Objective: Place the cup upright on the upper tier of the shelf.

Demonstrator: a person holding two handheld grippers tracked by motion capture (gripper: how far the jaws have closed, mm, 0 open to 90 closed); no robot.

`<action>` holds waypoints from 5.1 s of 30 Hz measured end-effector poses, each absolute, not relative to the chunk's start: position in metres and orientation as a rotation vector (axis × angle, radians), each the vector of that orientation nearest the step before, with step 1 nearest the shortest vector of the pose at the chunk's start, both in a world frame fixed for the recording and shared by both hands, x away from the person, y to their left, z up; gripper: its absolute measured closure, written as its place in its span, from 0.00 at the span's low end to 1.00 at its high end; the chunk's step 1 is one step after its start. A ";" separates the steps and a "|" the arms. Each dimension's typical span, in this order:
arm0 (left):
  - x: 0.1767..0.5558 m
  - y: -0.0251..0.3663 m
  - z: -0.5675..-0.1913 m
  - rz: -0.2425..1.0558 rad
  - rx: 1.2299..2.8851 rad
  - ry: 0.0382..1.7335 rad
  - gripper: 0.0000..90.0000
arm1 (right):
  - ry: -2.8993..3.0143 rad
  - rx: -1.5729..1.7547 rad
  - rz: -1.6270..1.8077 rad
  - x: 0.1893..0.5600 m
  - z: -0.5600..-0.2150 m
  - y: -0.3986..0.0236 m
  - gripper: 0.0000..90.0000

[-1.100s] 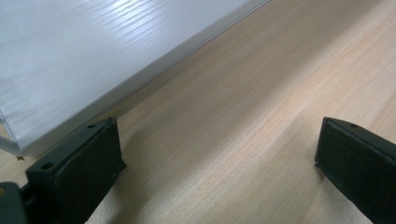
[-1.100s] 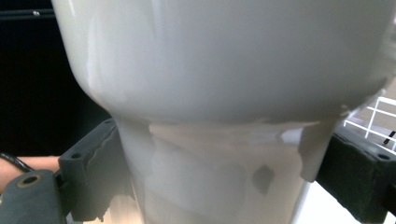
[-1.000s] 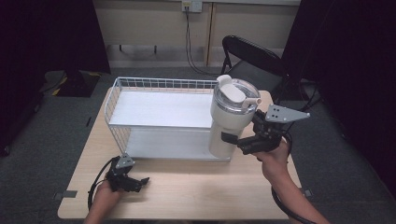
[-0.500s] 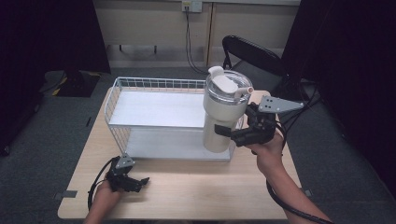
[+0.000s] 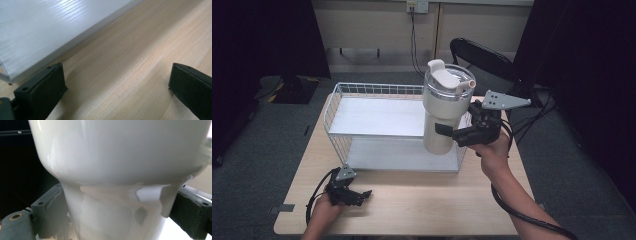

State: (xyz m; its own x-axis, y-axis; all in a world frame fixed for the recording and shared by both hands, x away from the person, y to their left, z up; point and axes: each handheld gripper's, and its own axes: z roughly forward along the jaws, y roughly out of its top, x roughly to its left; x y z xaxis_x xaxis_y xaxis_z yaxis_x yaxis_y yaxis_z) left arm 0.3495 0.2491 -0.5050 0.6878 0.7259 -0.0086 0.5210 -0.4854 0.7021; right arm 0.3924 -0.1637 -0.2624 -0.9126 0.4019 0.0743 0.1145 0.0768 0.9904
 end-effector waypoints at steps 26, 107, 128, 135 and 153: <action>0.349 0.249 -0.505 0.380 2.191 0.950 0.00 | 2.079 0.536 1.898 0.417 -0.241 -0.139 0.11; 0.349 0.249 -0.505 0.375 2.193 0.948 0.00 | 1.976 0.716 1.774 0.484 -0.256 -0.100 0.11; 0.349 0.249 -0.505 0.375 2.193 0.948 0.00 | 1.977 0.734 1.759 0.488 -0.264 -0.100 0.11; 0.349 0.249 -0.505 0.375 2.193 0.948 0.00 | 1.977 0.744 1.757 0.490 -0.268 -0.099 0.11; 0.349 0.249 -0.505 0.374 2.193 0.948 0.00 | 1.972 0.755 1.758 0.491 -0.274 -0.101 0.11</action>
